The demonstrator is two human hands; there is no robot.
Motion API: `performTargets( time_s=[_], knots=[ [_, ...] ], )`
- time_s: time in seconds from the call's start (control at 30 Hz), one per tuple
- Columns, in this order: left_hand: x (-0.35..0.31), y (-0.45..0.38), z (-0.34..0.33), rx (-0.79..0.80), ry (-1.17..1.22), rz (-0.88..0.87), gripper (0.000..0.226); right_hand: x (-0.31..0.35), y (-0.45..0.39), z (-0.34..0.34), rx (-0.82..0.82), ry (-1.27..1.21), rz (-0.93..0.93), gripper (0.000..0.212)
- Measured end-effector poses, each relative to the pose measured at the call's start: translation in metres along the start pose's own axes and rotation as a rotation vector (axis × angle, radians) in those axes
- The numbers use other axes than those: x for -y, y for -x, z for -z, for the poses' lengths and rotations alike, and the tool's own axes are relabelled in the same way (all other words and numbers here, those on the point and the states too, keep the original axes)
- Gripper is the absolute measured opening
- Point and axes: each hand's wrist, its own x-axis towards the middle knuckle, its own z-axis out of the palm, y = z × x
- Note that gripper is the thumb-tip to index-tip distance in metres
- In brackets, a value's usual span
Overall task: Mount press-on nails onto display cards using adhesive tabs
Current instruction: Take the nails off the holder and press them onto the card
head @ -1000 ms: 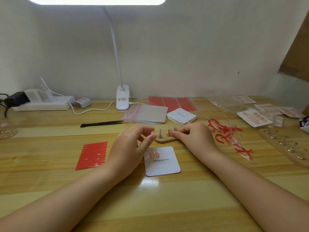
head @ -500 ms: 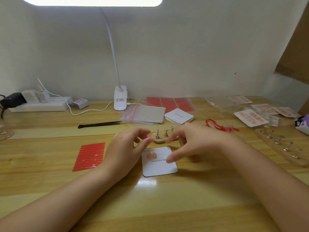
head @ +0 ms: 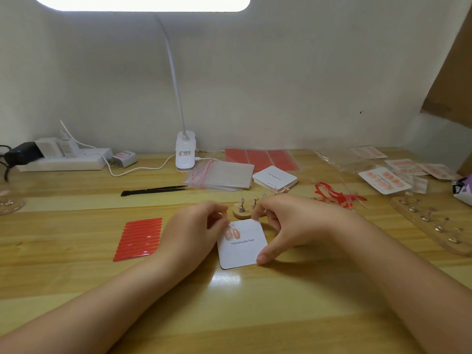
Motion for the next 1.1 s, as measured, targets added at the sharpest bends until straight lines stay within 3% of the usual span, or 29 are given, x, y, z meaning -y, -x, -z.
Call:
performTargets(
  time_s=[0.13,0.27,0.4,0.47,0.63,0.83,1.1],
  knots=[
    [0.004,-0.008,0.007,-0.051,0.305,0.124,0.023,-0.001,0.002,0.000,-0.107,-0.004,0.040,0.072],
    [-0.002,-0.018,0.025,-0.147,0.637,0.114,0.025,0.006,0.000,0.002,-0.253,-0.402,0.043,0.063],
    [-0.015,-0.025,0.046,-0.196,0.773,0.015,0.025,0.021,0.006,0.006,-0.277,-0.831,0.156,0.017],
    [-0.021,-0.025,0.055,-0.223,0.798,-0.037,0.026,0.028,0.011,0.009,-0.306,-0.967,0.207,0.022],
    [-0.034,-0.021,0.072,-0.378,0.597,-0.174,0.024,0.041,0.017,0.014,-0.398,-1.131,0.213,0.015],
    [-0.042,-0.015,0.074,-0.468,0.309,-0.330,0.029,0.048,0.023,0.016,-0.347,-1.290,0.174,0.016],
    [-0.045,-0.009,0.070,-0.511,-0.016,-0.465,0.028,0.058,0.028,0.012,-0.376,-1.213,0.236,0.011]
  ],
)
